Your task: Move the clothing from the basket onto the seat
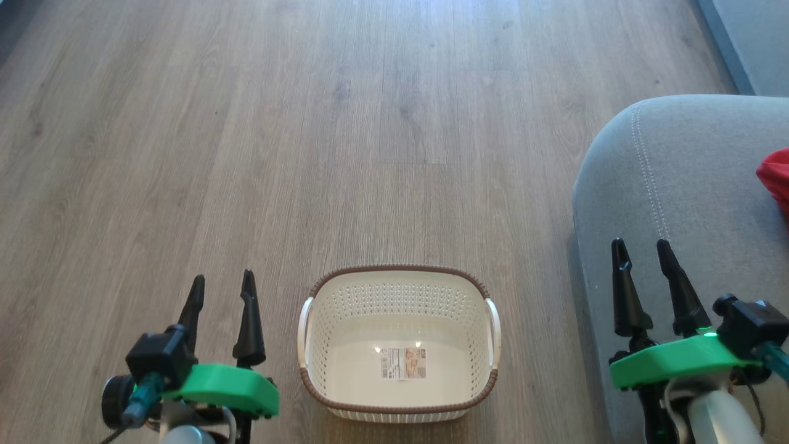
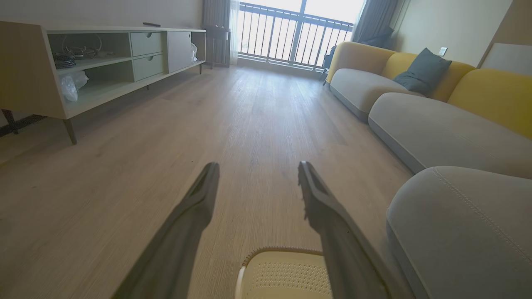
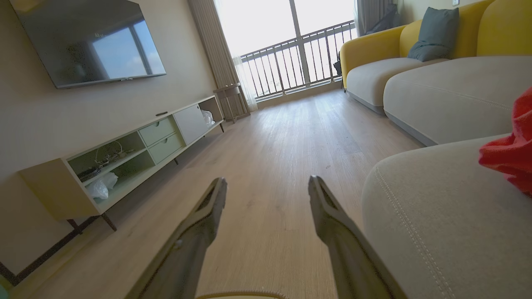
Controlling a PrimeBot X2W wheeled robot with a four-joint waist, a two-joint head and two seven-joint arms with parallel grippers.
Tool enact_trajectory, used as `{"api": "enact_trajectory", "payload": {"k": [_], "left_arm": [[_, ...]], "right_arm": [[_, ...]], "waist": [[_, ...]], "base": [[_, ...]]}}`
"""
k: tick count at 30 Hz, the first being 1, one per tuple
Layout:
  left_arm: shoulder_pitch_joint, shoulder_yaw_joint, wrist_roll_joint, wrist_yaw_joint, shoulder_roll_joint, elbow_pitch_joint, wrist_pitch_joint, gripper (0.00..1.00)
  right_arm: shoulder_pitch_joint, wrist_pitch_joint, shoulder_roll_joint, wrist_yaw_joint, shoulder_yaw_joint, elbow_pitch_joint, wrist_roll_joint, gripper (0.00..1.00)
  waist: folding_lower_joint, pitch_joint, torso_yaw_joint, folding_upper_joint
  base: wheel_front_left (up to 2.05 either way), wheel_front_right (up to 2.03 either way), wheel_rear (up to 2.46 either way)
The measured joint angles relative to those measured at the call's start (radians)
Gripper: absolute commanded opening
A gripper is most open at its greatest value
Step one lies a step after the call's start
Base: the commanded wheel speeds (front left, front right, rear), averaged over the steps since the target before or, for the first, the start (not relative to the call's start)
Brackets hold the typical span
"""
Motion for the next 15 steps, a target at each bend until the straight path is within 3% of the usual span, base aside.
{"api": "enact_trajectory", "payload": {"k": [1, 2, 8, 15], "left_arm": [[0.000, 0.001, 0.000, 0.000, 0.000, 0.000, 0.000, 1.00], [0.000, -0.001, 0.000, -0.001, 0.000, 0.005, 0.000, 0.00], [0.056, -0.006, -0.004, -0.002, 0.000, 0.104, 0.002, 0.00], [0.062, -0.005, -0.079, -0.012, 0.002, 0.112, 0.020, 0.00]], "right_arm": [[0.000, 0.000, 0.000, 0.000, 0.000, 0.000, 0.000, 1.00], [0.000, 0.000, 0.000, 0.000, 0.001, 0.005, 0.000, 0.00], [0.057, 0.003, 0.000, 0.000, 0.007, 0.106, 0.001, 0.00], [0.066, 0.020, 0.000, 0.000, 0.006, 0.112, 0.068, 0.00]], "waist": [[0.0000, 0.001, -0.001, 0.0000], [0.0000, 0.001, -0.002, 0.0000], [0.0000, 0.002, -0.003, 0.0000], [0.0000, 0.002, -0.007, 0.0000]], "base": [[0.00, 0.00, 0.00], [0.00, 0.00, 0.00], [0.00, 0.00, 0.00], [0.00, 0.00, 0.00]]}}
